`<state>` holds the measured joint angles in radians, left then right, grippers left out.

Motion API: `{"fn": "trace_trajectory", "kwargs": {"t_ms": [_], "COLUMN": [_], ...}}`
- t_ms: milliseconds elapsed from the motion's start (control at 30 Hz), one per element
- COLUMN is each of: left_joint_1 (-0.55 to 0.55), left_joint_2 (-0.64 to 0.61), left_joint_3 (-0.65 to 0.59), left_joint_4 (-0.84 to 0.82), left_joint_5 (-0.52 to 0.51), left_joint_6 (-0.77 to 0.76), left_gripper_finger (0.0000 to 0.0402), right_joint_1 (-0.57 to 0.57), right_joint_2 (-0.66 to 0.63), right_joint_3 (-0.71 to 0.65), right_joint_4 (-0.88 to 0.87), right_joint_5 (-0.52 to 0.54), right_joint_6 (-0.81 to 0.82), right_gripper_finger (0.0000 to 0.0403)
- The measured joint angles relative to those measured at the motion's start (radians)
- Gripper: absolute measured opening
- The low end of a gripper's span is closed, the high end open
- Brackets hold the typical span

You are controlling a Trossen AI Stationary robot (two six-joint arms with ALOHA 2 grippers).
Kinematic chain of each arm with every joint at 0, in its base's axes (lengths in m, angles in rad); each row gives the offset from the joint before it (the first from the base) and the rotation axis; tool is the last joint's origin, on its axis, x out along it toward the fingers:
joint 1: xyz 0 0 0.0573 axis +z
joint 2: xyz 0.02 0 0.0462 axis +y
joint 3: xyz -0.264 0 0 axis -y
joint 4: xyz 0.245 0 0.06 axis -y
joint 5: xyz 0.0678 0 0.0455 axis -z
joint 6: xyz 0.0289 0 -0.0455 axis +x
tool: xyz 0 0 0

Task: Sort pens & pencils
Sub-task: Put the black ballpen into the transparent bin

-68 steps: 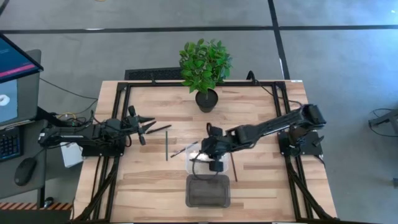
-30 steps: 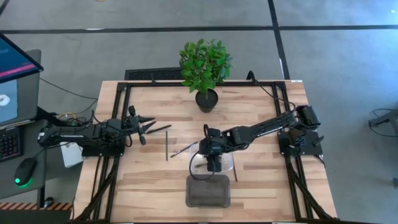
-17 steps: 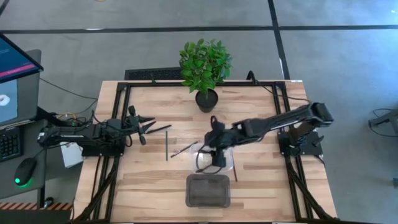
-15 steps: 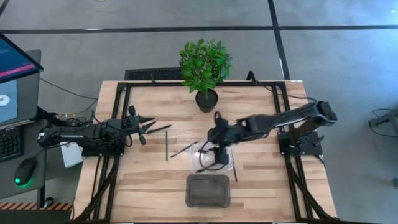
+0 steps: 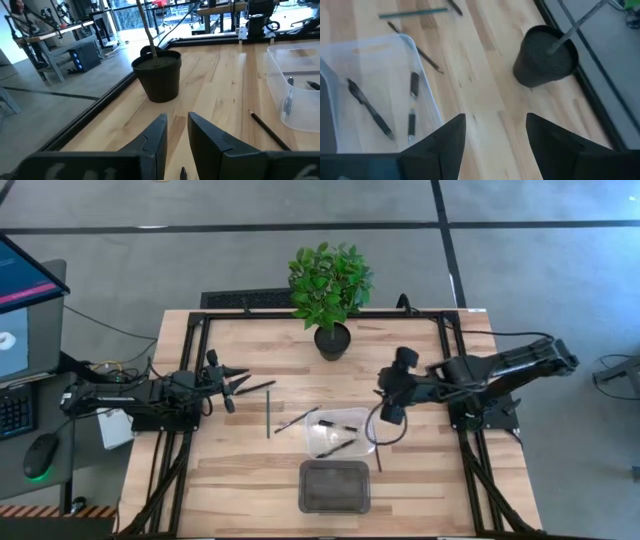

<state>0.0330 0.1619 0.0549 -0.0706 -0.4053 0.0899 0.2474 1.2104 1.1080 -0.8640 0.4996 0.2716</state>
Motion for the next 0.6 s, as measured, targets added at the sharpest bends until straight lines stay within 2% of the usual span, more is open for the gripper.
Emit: {"fn": "trace_trajectory", "kwargs": {"t_ms": [200, 367, 467, 600], "left_joint_1": [0.000, 0.000, 0.000, 0.000], "left_joint_2": [0.000, 0.000, 0.000, 0.000], "left_joint_3": [-0.001, -0.001, -0.001, -0.001], "left_joint_4": [0.005, 0.000, 0.002, 0.001], "left_joint_5": [-0.001, 0.000, 0.000, 0.000], "left_joint_6": [-0.006, -0.018, -0.053, -0.070], "left_gripper_finger": [0.0081, 0.0134, 0.0165, 0.0186], "right_joint_1": [-0.027, -0.076, -0.092, -0.100], "right_joint_2": [-0.239, -0.422, -0.491, -0.527], "right_joint_3": [-0.250, -0.393, -0.453, -0.506], "right_joint_4": [0.176, 0.293, 0.342, 0.366], "right_joint_5": [-0.012, -0.055, -0.057, -0.058], "right_joint_6": [0.026, 0.038, 0.043, 0.044], "right_gripper_finger": [0.0228, 0.0228, 0.0228, 0.0228]}}
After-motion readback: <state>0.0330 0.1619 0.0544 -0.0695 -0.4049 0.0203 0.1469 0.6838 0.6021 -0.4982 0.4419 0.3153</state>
